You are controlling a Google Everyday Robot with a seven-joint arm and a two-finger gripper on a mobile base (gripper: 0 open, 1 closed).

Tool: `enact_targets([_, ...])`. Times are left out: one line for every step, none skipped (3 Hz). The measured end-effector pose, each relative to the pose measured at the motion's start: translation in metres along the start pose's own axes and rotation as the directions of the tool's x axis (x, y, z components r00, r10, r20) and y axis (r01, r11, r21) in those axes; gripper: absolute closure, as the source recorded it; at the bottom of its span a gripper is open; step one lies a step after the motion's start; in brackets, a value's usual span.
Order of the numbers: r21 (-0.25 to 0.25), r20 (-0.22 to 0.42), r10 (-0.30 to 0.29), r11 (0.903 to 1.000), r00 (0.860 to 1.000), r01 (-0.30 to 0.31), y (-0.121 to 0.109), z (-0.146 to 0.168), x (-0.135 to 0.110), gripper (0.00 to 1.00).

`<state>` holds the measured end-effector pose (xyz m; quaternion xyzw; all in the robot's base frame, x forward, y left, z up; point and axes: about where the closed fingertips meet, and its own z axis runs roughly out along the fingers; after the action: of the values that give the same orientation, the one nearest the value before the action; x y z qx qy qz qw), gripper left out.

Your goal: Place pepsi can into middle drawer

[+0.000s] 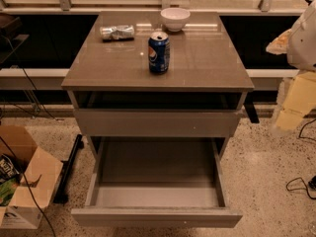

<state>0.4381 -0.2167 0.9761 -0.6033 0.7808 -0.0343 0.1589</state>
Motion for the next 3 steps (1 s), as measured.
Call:
enact_targets([0.000, 0.000, 0.000, 1.0000, 1.000, 0.000, 0.000, 0.000, 0.000, 0.00])
enact_targets([0.050, 0.043, -0.022, 0.9986, 0.999, 0.020, -0.011, 0.003, -0.022, 0.00])
enact_targets([0.083, 0.137, -0.048, 0.9959, 0.989, 0.036, -0.033, 0.017, -0.054, 0.00])
